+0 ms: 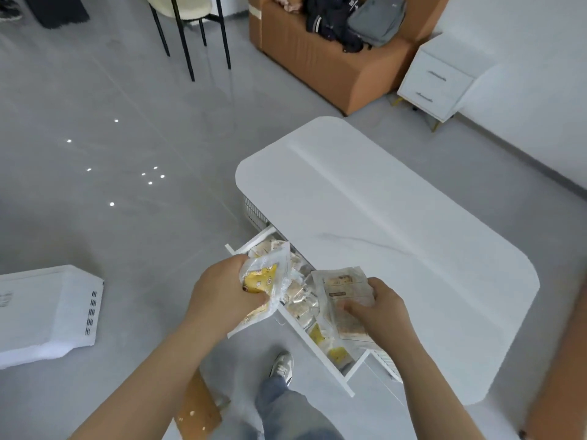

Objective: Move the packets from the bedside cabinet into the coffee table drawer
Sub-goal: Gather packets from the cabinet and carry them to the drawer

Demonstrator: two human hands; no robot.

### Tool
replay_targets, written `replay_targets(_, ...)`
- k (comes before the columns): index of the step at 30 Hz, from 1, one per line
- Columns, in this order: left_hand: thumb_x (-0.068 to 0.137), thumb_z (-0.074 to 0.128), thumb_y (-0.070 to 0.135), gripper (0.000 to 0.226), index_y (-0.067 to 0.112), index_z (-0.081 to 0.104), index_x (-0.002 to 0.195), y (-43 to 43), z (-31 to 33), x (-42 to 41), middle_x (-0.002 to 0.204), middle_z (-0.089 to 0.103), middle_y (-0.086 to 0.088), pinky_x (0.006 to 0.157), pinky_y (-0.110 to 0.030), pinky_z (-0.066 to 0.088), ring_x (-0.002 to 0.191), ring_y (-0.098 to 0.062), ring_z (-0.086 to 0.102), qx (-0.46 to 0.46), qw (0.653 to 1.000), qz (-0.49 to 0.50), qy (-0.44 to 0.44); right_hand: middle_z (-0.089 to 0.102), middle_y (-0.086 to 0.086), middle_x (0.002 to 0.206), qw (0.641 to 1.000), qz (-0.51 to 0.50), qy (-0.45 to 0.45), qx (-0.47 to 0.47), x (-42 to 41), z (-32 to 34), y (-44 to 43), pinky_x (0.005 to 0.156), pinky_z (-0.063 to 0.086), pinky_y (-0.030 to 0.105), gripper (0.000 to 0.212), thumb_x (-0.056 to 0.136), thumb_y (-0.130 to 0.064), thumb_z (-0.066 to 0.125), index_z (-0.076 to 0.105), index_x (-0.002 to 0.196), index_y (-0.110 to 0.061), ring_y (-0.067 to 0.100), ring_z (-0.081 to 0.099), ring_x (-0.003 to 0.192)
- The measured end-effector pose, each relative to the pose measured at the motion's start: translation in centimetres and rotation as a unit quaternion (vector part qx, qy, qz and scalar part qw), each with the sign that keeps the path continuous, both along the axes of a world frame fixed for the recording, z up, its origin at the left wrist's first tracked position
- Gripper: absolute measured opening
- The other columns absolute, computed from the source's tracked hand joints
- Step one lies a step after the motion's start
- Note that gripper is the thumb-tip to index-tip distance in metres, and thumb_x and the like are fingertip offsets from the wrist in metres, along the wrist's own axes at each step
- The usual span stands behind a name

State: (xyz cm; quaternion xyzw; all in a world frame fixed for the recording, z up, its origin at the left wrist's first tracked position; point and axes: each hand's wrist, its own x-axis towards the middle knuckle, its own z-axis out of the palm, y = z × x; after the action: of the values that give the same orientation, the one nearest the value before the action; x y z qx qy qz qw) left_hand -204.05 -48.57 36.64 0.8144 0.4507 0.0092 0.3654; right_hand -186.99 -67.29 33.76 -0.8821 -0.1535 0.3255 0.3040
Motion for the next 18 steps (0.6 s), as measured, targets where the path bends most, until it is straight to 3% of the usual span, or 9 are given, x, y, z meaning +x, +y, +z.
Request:
replay_targets(12,0.062,0.08,0.025,0.028,0.024,0.059,0.08,5.9,-0.9,8.4,0.073,0.063,0.007,0.064,-0.031,0.048,0.072,-0.014,0.06,-0.015,0.997,-0.076,0.0,0.067,-0.004,0.086,0.997,-0.073,0.017,-0.026,5.7,-1.5,2.5,0.061,0.051,0.03,0.025,0.077,-0.024,0.075,0.059,0.096,-0.019,0.015,0.063,0.076)
replay_targets(18,0.063,0.078,0.026,0.029,0.019,0.06,0.085,9.8,-2.3,14.2,0.076,0.064,0.002,0.069,-0.038,0.052,0.076,-0.02,0.061,-0.004,0.989,-0.146,0.003,0.065,-0.002,0.086,0.99,-0.132,0.009,-0.041,6.5,-2.5,4.7,0.068,0.054,0.037,0.029,0.078,-0.033,0.074,0.056,0.095,-0.017,0.019,0.062,0.078)
